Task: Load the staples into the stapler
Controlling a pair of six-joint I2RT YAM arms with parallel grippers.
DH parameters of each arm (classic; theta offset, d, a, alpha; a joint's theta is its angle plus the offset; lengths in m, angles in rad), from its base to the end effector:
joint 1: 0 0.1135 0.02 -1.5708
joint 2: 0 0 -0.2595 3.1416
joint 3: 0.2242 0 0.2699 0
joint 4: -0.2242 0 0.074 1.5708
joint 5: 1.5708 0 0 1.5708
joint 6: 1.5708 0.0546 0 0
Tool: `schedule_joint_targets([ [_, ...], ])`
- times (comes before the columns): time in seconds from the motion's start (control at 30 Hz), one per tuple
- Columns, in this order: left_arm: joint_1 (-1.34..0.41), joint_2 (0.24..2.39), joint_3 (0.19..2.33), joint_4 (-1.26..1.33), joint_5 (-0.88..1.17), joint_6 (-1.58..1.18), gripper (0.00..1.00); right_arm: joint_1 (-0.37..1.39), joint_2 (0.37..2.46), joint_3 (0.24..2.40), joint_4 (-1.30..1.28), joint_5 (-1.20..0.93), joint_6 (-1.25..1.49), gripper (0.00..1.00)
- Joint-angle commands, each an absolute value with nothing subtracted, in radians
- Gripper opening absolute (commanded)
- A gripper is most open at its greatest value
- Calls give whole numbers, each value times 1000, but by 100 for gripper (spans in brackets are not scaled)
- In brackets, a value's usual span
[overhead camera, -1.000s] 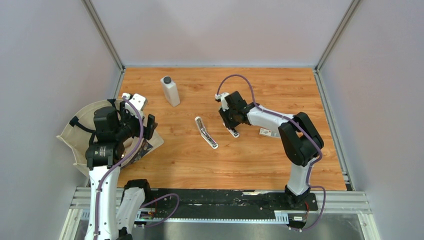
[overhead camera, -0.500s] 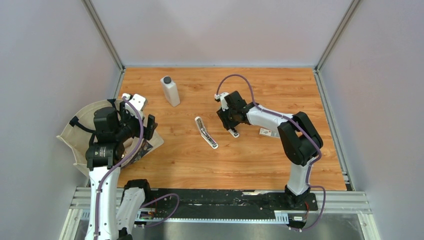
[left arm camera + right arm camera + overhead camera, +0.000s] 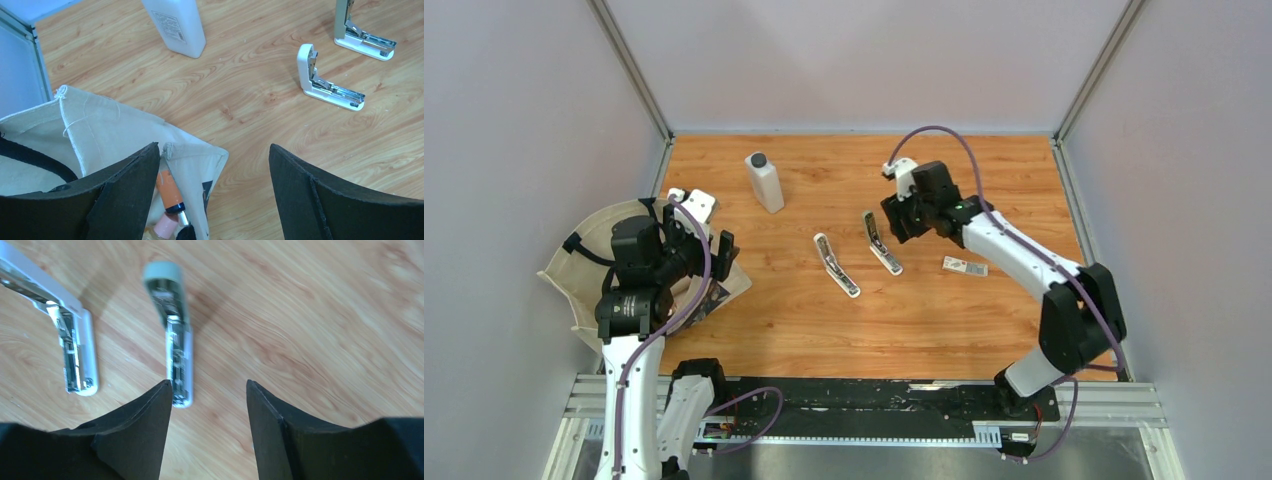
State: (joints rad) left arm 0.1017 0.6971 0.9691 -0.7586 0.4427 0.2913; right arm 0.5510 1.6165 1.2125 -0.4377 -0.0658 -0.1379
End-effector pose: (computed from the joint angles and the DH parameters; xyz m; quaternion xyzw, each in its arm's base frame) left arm 0.1689 -0.0063 0.3509 0.1919 0.8213 -0.0862 0.5304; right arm 0.3244 0.2036 0.2286 -0.3263 0.8750 0.1032 0.3425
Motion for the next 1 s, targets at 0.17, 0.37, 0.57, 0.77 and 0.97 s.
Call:
schedule_joint_targets([
  [0.17,109,684,951,-769,460,291,88,250,1375,1042,-612,-81,-176,57],
  [0.37,107,680,950,-761,477,279,88,75,1377,982,-679,-92,-146,54],
  [0.57,107,654,934,-755,472,278,88,12,1463,1002,-770,-137,-121,52],
  [0.77,109,635,922,-744,463,276,88,-20,1571,1012,-804,-127,-137,48],
  [0.97,109,627,913,-738,462,273,88,-20,1631,1019,-762,-29,-144,49],
])
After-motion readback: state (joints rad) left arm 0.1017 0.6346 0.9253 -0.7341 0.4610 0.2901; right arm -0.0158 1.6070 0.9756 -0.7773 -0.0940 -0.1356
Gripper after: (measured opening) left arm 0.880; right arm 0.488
